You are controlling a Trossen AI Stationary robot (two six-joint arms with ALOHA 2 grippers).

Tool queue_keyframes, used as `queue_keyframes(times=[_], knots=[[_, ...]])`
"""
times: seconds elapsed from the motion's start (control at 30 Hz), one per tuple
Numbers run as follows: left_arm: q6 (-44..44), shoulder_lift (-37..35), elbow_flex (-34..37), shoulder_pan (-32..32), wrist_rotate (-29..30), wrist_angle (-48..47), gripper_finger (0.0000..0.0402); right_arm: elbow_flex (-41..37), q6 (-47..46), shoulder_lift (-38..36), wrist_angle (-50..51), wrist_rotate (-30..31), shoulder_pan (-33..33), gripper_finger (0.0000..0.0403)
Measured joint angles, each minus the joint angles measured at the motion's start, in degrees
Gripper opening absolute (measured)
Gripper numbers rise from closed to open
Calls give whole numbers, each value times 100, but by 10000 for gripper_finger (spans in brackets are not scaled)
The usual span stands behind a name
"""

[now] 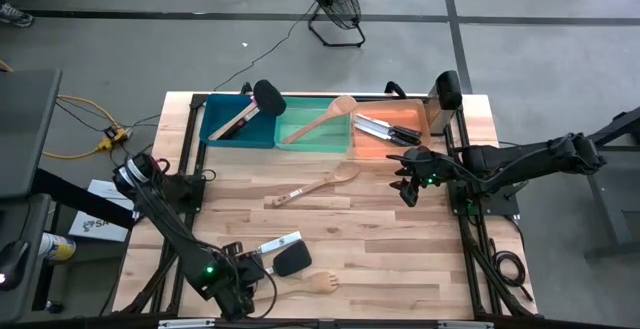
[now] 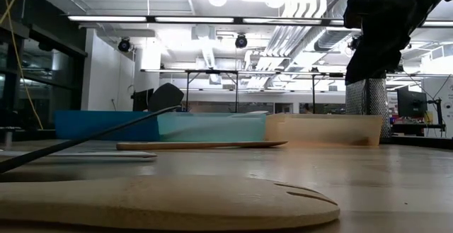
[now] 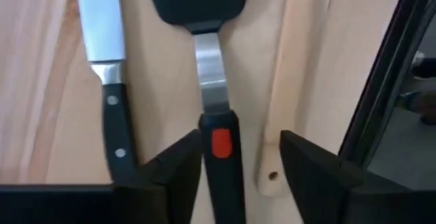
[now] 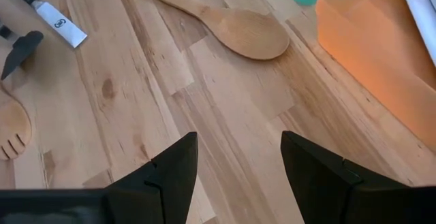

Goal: Pick & Place Kitchen Items
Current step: Put the black spatula into the blue bin

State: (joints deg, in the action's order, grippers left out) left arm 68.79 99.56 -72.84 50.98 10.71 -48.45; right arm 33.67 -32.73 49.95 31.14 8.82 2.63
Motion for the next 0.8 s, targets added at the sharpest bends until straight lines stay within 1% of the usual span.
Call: queue_keyframes(times=[0.1, 0.17, 0.4, 0.8], knots=[[8, 104, 0, 2, -35, -13, 212, 0, 48, 0, 1, -1, 0, 203], [42, 156, 0, 2, -38, -12, 218, 0, 98, 0, 2, 0, 0, 203], [32, 406, 0, 2, -132, 7, 221, 0, 151, 0, -3, 2, 0, 203], [-134, 749, 2, 2, -118, -63, 221, 0, 153, 0, -3, 2, 0, 203]])
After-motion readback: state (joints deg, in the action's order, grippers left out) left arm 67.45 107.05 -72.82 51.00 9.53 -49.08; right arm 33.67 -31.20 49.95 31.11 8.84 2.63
